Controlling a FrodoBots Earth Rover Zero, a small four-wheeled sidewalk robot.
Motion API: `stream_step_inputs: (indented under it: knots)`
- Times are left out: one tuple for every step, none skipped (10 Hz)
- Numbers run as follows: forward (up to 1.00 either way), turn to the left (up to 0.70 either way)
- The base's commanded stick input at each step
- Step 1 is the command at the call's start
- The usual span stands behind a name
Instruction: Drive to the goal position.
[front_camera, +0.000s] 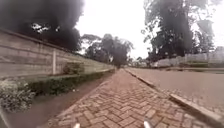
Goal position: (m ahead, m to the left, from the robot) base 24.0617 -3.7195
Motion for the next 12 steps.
stream_step_inputs:
  knots:
    - [0.70,0.00]
    - [0.70,0.00]
    - [0.70,0.00]
    - [0.70,0.06]
    - [0.70,0.11]
    - [0.70,-0.09]
    - [0.70,-0.24]
    - [0.70,-0.35]
    - [0.70,-0.35]
    - [0.70,-0.35]
    - [0.70,-0.21]
    - [0.70,-0.20]
